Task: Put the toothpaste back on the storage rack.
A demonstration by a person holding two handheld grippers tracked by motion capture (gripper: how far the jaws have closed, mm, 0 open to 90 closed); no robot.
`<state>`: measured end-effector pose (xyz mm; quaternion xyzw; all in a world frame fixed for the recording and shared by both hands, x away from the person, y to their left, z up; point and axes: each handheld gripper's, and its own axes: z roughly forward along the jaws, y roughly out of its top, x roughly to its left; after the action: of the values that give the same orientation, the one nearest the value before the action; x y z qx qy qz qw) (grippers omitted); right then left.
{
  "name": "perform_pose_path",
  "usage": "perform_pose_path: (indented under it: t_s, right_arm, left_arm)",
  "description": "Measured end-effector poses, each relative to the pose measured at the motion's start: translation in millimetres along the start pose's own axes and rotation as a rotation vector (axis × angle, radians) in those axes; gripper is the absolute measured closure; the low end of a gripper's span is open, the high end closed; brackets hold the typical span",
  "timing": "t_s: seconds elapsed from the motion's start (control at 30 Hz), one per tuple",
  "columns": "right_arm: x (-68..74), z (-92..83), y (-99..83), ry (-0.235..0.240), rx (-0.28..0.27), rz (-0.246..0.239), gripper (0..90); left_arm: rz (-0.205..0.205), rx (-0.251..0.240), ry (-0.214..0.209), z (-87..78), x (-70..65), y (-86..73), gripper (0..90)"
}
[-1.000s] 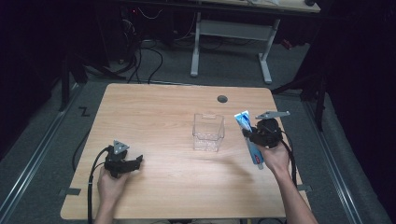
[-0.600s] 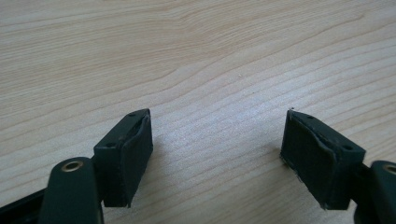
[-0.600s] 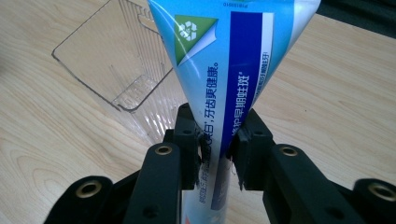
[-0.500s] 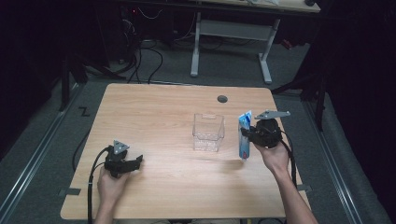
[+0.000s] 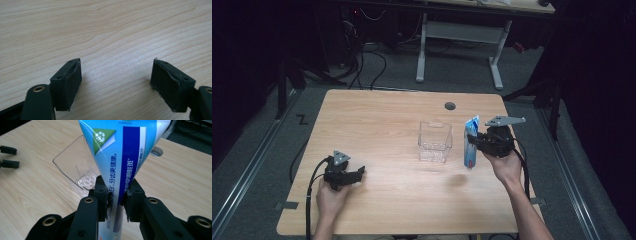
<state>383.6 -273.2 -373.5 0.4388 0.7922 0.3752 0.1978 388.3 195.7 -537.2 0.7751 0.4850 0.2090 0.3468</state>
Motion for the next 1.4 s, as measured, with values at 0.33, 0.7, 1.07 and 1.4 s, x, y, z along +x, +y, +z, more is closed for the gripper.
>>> perform_pose_path:
  t_s: [0.33, 0.7, 1.07, 1.4]
  right_arm:
    - [5.7, -8.9, 8.8, 0.046, -0.033, -0.006, 74.7]
    - [9.0, -16.6, 19.4, 0.085, -0.073, -0.003, 74.7]
    - [16.2, -17.1, 32.6, 0.117, -0.102, -0.006, 74.7]
    - [23.6, -15.1, 46.3, 0.122, -0.123, -0.027, 74.9]
  left_arm:
    - [0.000, 0.000, 0.000, 0.0, 0.0, 0.0, 25.0]
    - [0.000, 0.000, 0.000, 0.0, 0.0, 0.0, 25.0]
    - [0.000, 0.000, 0.000, 0.0, 0.0, 0.0, 25.0]
    - [0.000, 0.000, 0.000, 0.0, 0.0, 0.0, 25.0]
